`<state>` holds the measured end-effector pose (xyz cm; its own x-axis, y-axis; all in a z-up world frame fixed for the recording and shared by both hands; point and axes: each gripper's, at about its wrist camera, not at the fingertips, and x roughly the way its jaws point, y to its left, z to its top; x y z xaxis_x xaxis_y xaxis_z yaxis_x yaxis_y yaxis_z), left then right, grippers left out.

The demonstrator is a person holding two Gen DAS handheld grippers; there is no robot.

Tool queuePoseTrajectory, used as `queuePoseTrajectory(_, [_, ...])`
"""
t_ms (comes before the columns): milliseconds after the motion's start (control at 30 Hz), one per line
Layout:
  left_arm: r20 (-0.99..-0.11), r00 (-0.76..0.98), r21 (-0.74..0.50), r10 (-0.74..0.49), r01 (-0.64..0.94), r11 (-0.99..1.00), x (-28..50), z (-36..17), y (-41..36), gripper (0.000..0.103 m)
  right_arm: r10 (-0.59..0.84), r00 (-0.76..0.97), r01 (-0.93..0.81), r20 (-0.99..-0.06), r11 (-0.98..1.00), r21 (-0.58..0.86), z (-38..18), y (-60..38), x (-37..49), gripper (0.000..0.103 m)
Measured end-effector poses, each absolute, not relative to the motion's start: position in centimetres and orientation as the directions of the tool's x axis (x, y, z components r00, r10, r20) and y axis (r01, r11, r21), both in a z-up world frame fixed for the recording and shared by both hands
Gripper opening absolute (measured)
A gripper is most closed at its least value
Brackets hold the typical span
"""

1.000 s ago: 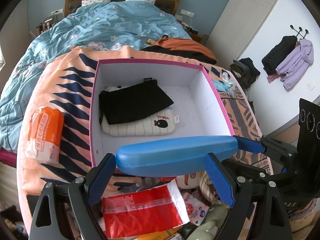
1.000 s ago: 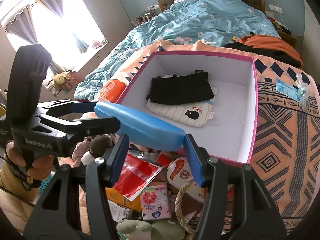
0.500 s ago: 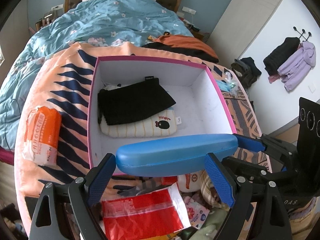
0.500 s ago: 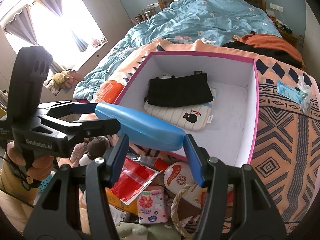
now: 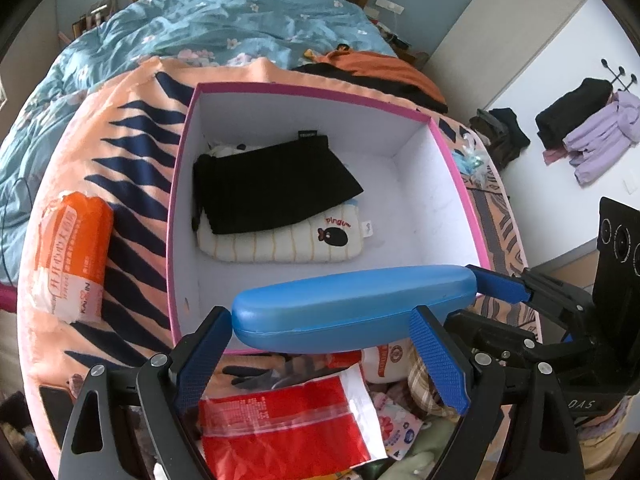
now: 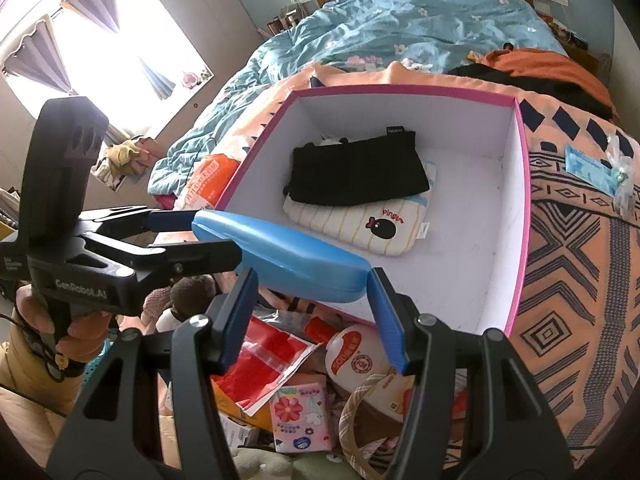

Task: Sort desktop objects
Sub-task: 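Lift the blue glasses case with the right tool and carry it over the box, then lower the blue glasses case into the pink box and open the right tool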

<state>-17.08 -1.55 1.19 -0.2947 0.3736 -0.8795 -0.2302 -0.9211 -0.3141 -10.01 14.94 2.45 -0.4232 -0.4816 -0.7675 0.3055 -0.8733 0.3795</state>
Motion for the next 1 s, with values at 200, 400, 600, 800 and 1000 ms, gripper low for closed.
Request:
queuePoseTrajectory(200, [-0.891,-0.26,-0.32,0.372,-0.221,-0.921,-17.7,0.3,-1.5,0.092,-0.488,-0.407,0.298,-0.772,-0.87,0.394,1.8,15.1,-10.6,0.059])
queuePoseTrajectory(400, [-0.901,-0.217,-0.335,0.376,-0.204,-0.92,-18.4,-1.1,-1.4,0.092,-0.494,-0.389,0.278,-0.778,-0.868,0.412,0.8,15.4,-11.2,0.059])
queuePoseTrajectory(600, [-0.91,-0.189,-0.333,0.368,-0.194,-0.923,-19.1,-2.0,-1.3,0.092,-0.499,-0.368,0.262,-0.784,-0.865,0.428,-0.2,15.5,-11.7,0.059])
queuePoseTrajectory(800, [-0.926,-0.148,-0.323,0.348,-0.17,-0.931,-20.2,-3.3,-1.1,0.092,-0.5,-0.341,0.24,-0.796,-0.865,0.44,-1.5,15.6,-12.5,0.059])
queuePoseTrajectory(1000, [-0.946,-0.114,-0.287,0.302,-0.133,-0.949,-21.9,-4.8,-1.1,0.089,-0.478,-0.296,0.207,-0.827,-0.877,0.433,-3.5,15.4,-14.0,0.059])
